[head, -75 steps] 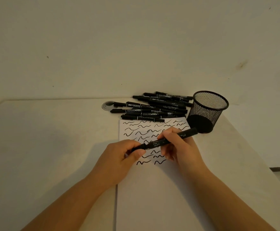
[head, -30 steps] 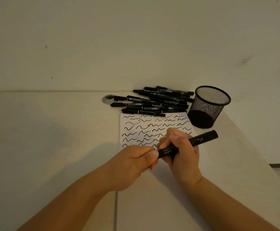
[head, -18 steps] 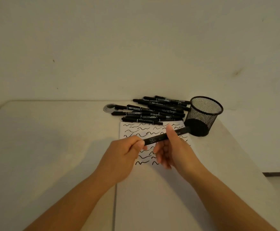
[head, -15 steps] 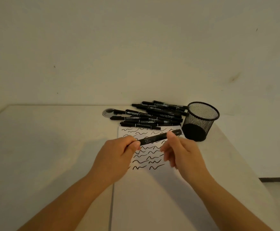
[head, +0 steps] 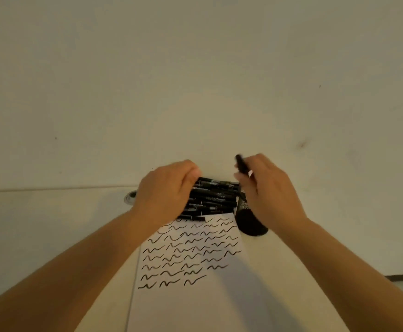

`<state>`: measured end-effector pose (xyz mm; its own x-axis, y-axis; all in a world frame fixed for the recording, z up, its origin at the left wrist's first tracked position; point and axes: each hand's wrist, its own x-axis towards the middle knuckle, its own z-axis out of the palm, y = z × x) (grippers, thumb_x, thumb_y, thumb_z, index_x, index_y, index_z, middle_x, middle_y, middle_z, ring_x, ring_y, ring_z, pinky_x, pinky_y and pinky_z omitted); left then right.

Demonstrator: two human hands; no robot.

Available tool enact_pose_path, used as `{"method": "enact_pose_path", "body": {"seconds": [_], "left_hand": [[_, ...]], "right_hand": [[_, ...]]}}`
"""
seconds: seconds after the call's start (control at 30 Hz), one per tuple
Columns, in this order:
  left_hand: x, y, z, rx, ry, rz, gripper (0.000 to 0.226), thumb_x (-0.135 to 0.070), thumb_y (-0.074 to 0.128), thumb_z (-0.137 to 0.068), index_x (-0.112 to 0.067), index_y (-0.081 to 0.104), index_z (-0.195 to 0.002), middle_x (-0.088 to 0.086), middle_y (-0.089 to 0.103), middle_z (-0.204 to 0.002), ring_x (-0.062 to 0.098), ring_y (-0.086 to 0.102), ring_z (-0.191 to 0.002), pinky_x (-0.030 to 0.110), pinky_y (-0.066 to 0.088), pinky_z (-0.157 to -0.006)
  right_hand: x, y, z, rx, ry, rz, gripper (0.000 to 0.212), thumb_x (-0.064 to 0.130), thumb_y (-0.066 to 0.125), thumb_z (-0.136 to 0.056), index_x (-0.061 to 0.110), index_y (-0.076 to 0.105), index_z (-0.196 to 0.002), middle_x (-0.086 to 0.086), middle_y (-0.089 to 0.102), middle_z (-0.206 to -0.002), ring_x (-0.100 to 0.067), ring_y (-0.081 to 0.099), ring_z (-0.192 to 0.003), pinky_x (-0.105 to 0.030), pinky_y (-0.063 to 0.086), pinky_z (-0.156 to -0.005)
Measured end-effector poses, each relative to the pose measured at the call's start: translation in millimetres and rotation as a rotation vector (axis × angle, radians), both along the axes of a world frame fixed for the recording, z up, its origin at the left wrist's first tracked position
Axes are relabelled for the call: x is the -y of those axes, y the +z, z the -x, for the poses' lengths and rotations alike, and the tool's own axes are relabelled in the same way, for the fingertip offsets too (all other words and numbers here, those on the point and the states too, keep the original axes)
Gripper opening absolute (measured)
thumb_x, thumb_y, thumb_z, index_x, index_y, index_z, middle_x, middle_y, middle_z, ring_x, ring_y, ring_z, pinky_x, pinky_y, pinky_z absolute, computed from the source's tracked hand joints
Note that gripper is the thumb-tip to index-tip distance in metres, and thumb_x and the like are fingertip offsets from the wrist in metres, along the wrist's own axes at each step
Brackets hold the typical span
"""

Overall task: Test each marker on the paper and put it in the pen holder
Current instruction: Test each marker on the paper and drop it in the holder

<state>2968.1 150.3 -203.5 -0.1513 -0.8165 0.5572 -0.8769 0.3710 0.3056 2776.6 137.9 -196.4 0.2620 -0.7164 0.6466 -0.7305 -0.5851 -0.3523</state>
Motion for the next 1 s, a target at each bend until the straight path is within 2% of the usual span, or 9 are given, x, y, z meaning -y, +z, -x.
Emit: {"method": "enact_pose_path", "body": {"seconds": [0.07, 0.13, 0.23, 0.3, 0.37, 0.53, 0.67, 0.8, 1.0], "left_hand": [[31.8, -2.3, -6.9, 0.062, 0.082, -0.103, 0.027, -0.035, 0.033, -0.096, -0.024, 0.057, -0.103, -0.008, 0.062, -0.093, 0.011, 0.056, -0.079, 0.026, 0.042, -0.067], [60.3, -9.5, -15.4, 0.12, 0.138, -0.215, 0.021, -0.03, 0.04, -0.095, -0.024, 0.058, -0.105, -0.004, 0.062, -0.103, 0.015, 0.057, -0.087, 0.031, 0.046, -0.074], [95.1, -26.0, -29.8, 0.183, 0.171, -0.352, 0.022, -0.025, 0.041, -0.094, -0.022, 0.059, -0.107, 0.001, 0.062, -0.11, 0.018, 0.056, -0.094, 0.033, 0.045, -0.078], [111.6, -37.3, -36.3, 0.219, 0.191, -0.426, 0.022, -0.024, 0.041, -0.094, -0.022, 0.059, -0.107, 0.002, 0.061, -0.112, 0.019, 0.055, -0.095, 0.033, 0.045, -0.078], [124.2, -48.4, -40.0, 0.245, 0.207, -0.471, 0.023, -0.023, 0.041, -0.094, -0.021, 0.059, -0.107, 0.003, 0.06, -0.112, 0.02, 0.055, -0.096, 0.034, 0.046, -0.079], [146.8, -71.3, -47.6, 0.345, 0.194, -0.52, 0.025, -0.028, 0.043, -0.094, -0.02, 0.057, -0.113, 0.004, 0.055, -0.114, 0.022, 0.052, -0.102, 0.029, 0.039, -0.077], [156.7, -79.6, -51.5, 0.398, 0.178, -0.483, 0.022, -0.028, 0.045, -0.093, -0.022, 0.059, -0.109, 0.002, 0.056, -0.11, 0.02, 0.05, -0.101, 0.029, 0.036, -0.072], [162.3, -85.1, -55.0, 0.43, 0.158, -0.501, 0.02, -0.027, 0.048, -0.092, -0.023, 0.06, -0.109, 0.002, 0.057, -0.109, 0.021, 0.049, -0.104, 0.03, 0.038, -0.078], [164.2, -90.6, -51.3, 0.467, 0.142, -0.519, 0.022, -0.033, 0.056, -0.088, -0.023, 0.057, -0.108, -0.001, 0.056, -0.109, 0.019, 0.048, -0.104, 0.03, 0.036, -0.077]], "right_hand": [[19.6, 1.8, 14.7, 0.145, -0.063, -0.073, 0.019, 0.025, 0.047, -0.094, 0.013, 0.057, -0.104, 0.005, 0.051, -0.093, -0.01, 0.05, -0.072, -0.012, 0.036, -0.058], [35.3, -2.2, 25.9, 0.196, -0.101, -0.153, 0.018, 0.025, 0.046, -0.094, 0.013, 0.057, -0.103, 0.004, 0.051, -0.094, -0.012, 0.052, -0.077, -0.013, 0.036, -0.059], [51.6, -16.4, 37.6, 0.168, -0.134, -0.244, 0.014, 0.024, 0.047, -0.094, 0.015, 0.056, -0.1, 0.001, 0.055, -0.093, -0.014, 0.053, -0.078, -0.021, 0.037, -0.061], [57.9, -24.9, 44.0, 0.185, -0.153, -0.302, 0.012, 0.024, 0.049, -0.093, 0.018, 0.052, -0.103, 0.003, 0.058, -0.089, -0.01, 0.054, -0.073, -0.018, 0.037, -0.055], [61.1, -32.2, 47.9, 0.209, -0.156, -0.347, 0.02, 0.022, 0.051, -0.091, 0.019, 0.047, -0.111, 0.005, 0.057, -0.081, -0.007, 0.054, -0.067, -0.017, 0.038, -0.05], [66.8, -45.0, 46.6, 0.144, -0.155, -0.325, 0.036, 0.019, 0.053, -0.088, 0.025, 0.036, -0.118, 0.0, 0.058, -0.072, -0.011, 0.056, -0.06, -0.025, 0.042, -0.047], [74.1, -49.8, 42.3, 0.065, -0.174, -0.357, 0.031, 0.022, 0.049, -0.091, 0.025, 0.036, -0.119, -0.001, 0.055, -0.071, -0.013, 0.054, -0.059, -0.027, 0.044, -0.047], [76.8, -53.8, 36.9, -0.002, -0.183, -0.369, 0.029, 0.022, 0.046, -0.093, 0.022, 0.039, -0.121, 0.005, 0.05, -0.069, -0.014, 0.053, -0.063, -0.027, 0.045, -0.052], [78.8, -54.1, 33.5, -0.018, -0.203, -0.369, 0.032, 0.022, 0.046, -0.092, 0.02, 0.044, -0.125, -0.004, 0.061, -0.096, -0.018, 0.053, -0.079, -0.027, 0.042, -0.065]]}}
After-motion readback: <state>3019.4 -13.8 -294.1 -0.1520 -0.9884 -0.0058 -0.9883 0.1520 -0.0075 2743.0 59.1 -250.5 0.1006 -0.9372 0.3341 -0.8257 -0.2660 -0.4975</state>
